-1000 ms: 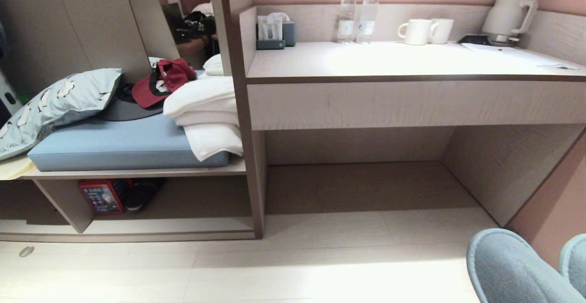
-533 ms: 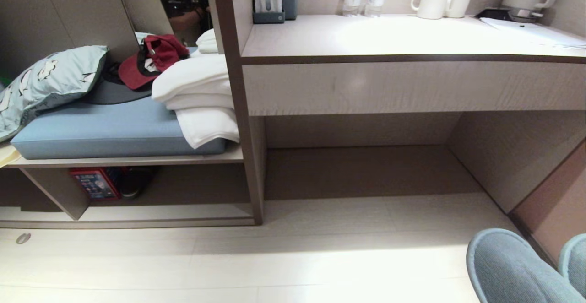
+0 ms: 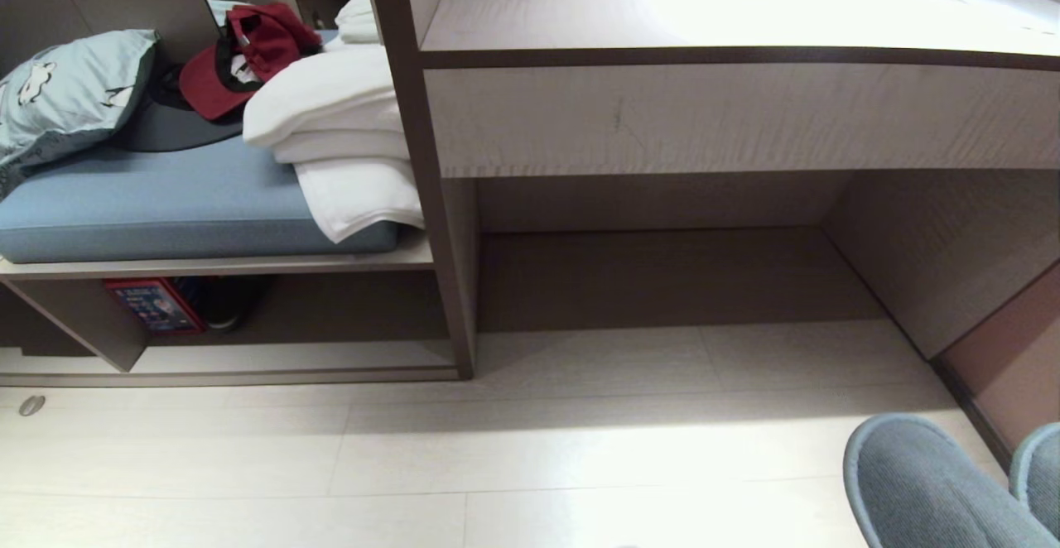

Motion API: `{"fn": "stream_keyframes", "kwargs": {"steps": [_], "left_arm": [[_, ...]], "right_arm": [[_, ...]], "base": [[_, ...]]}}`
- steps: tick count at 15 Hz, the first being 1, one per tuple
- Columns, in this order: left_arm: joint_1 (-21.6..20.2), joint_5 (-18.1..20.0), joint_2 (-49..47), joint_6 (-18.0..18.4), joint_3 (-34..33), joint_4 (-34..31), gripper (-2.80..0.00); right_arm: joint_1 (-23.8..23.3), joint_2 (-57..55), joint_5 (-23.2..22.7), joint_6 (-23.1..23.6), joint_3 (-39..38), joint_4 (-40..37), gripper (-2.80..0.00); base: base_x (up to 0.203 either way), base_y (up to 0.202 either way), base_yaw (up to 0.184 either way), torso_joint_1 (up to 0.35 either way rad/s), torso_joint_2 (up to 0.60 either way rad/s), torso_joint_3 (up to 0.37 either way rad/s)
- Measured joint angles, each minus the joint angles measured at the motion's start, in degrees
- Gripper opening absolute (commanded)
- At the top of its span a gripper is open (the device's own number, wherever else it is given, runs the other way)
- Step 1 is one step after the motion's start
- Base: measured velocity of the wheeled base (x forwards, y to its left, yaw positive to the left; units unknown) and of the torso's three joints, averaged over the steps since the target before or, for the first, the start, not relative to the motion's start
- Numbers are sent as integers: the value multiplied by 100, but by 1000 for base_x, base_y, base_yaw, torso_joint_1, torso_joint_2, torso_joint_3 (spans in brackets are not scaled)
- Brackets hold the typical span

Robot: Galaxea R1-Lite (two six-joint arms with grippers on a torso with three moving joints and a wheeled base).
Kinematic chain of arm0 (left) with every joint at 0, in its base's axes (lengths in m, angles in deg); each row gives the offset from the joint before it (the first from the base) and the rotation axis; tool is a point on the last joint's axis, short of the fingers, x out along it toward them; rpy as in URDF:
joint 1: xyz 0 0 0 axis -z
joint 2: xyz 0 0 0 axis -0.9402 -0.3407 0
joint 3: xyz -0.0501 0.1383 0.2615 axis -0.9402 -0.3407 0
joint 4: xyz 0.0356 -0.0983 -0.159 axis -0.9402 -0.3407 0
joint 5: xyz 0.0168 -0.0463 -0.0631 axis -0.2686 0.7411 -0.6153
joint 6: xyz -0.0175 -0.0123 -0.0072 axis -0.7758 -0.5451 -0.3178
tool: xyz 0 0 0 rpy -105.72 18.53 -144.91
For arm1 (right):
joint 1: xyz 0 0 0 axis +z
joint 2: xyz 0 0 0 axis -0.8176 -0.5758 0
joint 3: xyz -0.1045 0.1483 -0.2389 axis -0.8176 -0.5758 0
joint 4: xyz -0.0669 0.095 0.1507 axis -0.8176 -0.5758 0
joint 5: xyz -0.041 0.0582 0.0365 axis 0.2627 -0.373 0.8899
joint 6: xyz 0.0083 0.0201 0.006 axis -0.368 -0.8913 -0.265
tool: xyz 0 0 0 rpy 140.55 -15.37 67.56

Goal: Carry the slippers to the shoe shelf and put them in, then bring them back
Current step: Place the slippers on the floor

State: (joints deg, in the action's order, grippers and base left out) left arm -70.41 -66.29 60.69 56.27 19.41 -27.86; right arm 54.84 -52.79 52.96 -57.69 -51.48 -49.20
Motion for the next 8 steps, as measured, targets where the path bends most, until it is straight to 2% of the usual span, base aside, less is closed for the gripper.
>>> {"fn": "stream_keyframes", "kwargs": {"steps": [8], "left_arm": [[0, -1, 0, -1, 0, 0, -280]], "right_arm": [[0, 0, -1, -1, 0, 0, -280]], "base": [[0, 0, 0, 7, 3, -198]]}}
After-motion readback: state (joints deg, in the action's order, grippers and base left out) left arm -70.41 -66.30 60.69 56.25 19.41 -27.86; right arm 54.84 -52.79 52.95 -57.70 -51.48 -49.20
